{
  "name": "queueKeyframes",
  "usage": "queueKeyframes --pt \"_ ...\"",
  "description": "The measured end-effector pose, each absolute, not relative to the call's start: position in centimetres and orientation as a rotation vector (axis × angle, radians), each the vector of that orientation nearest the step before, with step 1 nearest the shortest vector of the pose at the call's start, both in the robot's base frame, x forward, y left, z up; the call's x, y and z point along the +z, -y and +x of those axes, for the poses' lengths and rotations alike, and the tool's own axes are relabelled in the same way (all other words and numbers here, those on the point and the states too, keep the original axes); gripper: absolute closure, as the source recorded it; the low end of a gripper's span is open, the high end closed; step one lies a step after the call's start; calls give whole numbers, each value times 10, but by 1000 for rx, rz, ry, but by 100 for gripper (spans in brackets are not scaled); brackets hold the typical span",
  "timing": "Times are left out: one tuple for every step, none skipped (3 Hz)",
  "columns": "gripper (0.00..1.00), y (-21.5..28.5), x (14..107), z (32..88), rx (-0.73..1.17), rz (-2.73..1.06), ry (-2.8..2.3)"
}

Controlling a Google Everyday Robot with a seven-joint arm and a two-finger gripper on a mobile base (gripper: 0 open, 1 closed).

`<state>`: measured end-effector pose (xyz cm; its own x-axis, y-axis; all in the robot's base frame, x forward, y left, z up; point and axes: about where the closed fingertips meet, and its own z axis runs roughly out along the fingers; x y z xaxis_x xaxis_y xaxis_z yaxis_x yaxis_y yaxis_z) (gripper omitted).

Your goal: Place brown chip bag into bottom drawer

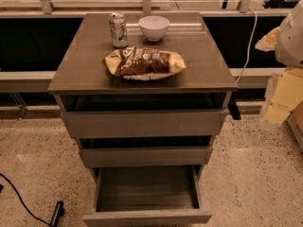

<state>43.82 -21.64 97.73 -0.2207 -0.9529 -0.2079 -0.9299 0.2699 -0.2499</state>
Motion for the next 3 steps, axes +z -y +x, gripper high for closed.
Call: queueKeyframes --pt "0 216 977 438 -102 -1722 -2229" --pt "0 202 974 460 -149 -1761 -2165" --pt "0 173 966 500 -223 -1806 -2029"
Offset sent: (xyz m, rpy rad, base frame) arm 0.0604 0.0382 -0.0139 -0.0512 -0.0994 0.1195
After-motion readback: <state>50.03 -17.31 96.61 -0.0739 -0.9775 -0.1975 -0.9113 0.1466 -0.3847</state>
